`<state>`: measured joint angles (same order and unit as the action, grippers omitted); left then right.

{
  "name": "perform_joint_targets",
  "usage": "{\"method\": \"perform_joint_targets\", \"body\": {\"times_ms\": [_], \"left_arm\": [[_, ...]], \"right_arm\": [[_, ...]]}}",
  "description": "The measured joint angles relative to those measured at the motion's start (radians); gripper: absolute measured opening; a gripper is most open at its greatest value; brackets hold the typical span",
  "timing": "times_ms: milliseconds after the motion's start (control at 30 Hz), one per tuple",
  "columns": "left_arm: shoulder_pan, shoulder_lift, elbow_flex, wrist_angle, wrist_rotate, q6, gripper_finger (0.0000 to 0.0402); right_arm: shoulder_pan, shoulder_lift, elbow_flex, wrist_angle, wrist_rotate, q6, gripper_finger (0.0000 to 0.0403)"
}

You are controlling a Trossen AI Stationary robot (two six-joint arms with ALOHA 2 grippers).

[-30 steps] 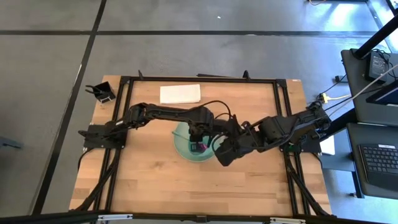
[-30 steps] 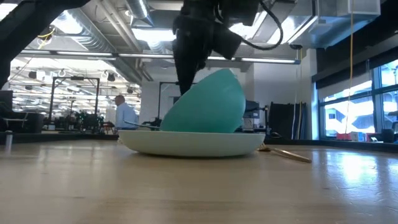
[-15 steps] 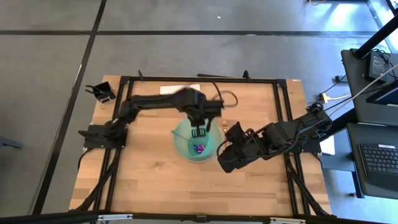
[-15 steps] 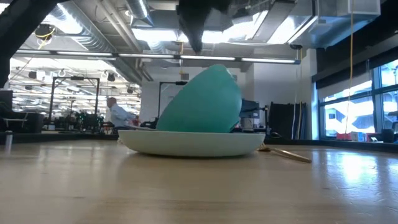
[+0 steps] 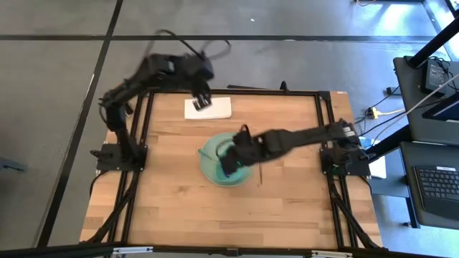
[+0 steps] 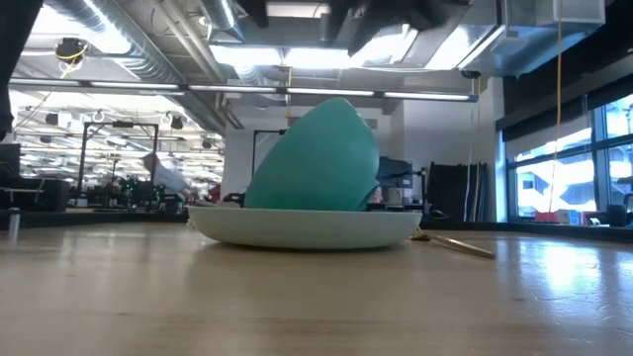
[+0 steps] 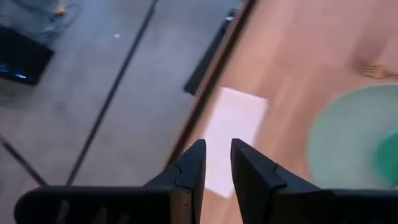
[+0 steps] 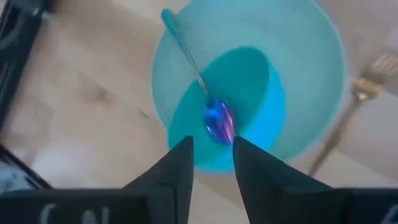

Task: Set table place
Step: Adjust the blue bowl on the blue plate

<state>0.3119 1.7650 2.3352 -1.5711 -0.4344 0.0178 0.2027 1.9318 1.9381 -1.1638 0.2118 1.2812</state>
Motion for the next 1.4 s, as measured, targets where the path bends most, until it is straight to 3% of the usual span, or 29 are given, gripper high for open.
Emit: {"method": "perform_joint_targets", "body": {"times_ms": [367, 600, 733, 1033, 1267, 1400], "left_arm": [[0.262, -0.054, 0.0, 0.0, 0.008, 0.167, 0.0069], [0.345, -0.05, 0.0, 0.0, 0.109, 0.171, 0.0069], [0.349, -0.05, 0.0, 0.0, 0.115, 0.171, 0.0069], [0.341, -0.05, 0.0, 0.0, 0.116, 0.169, 0.0069], [0.342, -0.05, 0.0, 0.0, 0.115, 0.169, 0.0069], [0.342, -0.05, 0.0, 0.001, 0.115, 0.169, 0.0069]], "right_arm": [[-0.145, 0.073, 0.001, 0.088, -0.456, -0.003, 0.0114], [-0.152, 0.066, 0.07, 0.063, -0.382, 0.035, 0.0114], [-0.152, 0.067, 0.071, 0.015, -0.421, 0.121, 0.0106], [-0.152, 0.067, 0.07, 0.115, -0.444, -0.173, 0.0099], [-0.167, 0.067, 0.069, 0.159, -0.472, -0.204, 0.0113], [-0.158, 0.067, 0.069, 0.131, -0.563, -0.227, 0.0114]]}}
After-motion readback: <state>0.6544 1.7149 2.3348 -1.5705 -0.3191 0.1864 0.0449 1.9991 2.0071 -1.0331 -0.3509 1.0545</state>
